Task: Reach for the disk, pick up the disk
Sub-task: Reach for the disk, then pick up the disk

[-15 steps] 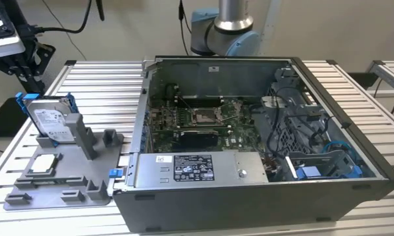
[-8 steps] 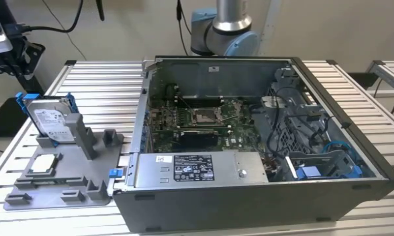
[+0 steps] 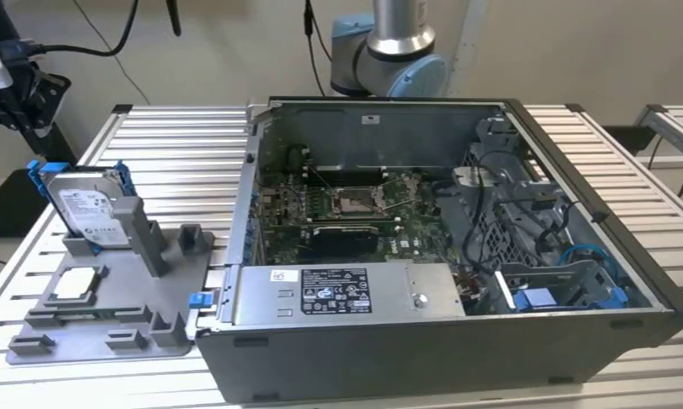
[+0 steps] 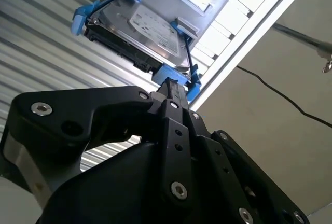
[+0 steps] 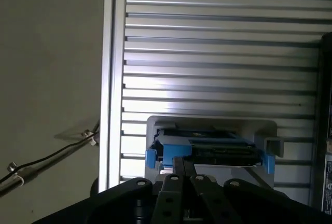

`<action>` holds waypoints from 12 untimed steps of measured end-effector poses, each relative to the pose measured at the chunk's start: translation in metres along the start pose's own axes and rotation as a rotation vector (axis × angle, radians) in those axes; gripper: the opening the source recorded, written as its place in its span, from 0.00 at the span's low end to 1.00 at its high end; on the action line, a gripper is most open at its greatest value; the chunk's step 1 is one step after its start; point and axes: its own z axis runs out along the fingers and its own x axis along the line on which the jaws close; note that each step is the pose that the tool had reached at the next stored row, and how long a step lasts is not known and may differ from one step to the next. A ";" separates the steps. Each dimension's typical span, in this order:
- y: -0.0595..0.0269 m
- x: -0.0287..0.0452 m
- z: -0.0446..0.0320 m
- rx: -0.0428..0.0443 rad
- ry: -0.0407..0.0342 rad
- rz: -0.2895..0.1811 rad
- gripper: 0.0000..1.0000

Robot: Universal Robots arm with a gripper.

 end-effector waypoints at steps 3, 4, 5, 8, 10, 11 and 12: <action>0.0002 0.0001 0.0000 0.0000 0.0001 0.000 0.00; 0.0002 0.0000 0.0000 0.0000 0.0001 0.000 0.00; 0.0002 0.0000 0.0000 0.0000 0.0001 0.000 0.00; 0.0003 0.0001 0.0000 0.0000 0.0001 0.000 0.00; 0.0003 0.0001 0.0000 0.0000 0.0000 0.000 0.00; 0.0003 0.0001 0.0000 0.0000 0.0000 0.000 0.00; 0.0003 0.0001 0.0000 0.0000 0.0001 -0.001 0.00</action>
